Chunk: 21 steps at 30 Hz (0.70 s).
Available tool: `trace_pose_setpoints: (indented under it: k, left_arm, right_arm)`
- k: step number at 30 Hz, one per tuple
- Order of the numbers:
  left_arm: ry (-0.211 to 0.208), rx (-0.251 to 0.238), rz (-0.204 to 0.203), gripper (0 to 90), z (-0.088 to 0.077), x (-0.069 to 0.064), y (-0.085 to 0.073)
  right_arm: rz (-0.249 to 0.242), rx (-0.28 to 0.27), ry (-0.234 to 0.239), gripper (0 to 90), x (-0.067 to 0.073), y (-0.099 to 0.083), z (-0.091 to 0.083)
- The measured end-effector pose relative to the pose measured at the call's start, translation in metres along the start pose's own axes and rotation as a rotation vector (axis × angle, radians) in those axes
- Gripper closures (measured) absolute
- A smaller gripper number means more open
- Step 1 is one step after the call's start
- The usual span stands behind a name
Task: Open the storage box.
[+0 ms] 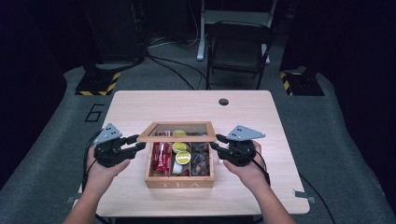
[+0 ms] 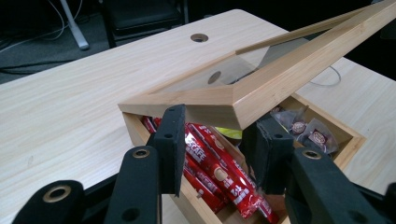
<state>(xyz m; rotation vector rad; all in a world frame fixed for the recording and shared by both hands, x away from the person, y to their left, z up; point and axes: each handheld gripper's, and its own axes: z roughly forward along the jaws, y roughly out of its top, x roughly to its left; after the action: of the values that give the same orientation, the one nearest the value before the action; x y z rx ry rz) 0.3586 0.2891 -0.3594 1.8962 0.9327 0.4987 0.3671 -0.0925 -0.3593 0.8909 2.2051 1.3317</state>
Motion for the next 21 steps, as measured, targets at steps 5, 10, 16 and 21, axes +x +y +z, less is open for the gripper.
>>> trace_pose_setpoints:
  k: [5,10,16,21]
  left_arm:
    - [0.002,-0.008,-0.007,60.2,0.001,0.003,0.006]
    - [0.009,-0.024,-0.018,60.2,0.003,0.006,0.012]
    - [0.012,-0.04,-0.029,60.2,0.005,0.01,0.02]
    - [0.012,-0.068,-0.035,60.2,0.006,0.011,0.017]
  right_arm:
    - [-0.002,0.013,-0.004,63.2,-0.002,0.009,0.0]
    - [0.007,0.007,-0.014,63.3,-0.006,0.016,0.002]
    - [0.026,-0.01,-0.035,63.8,-0.009,0.023,0.005]
    - [0.021,-0.02,-0.044,64.0,-0.011,0.025,0.007]
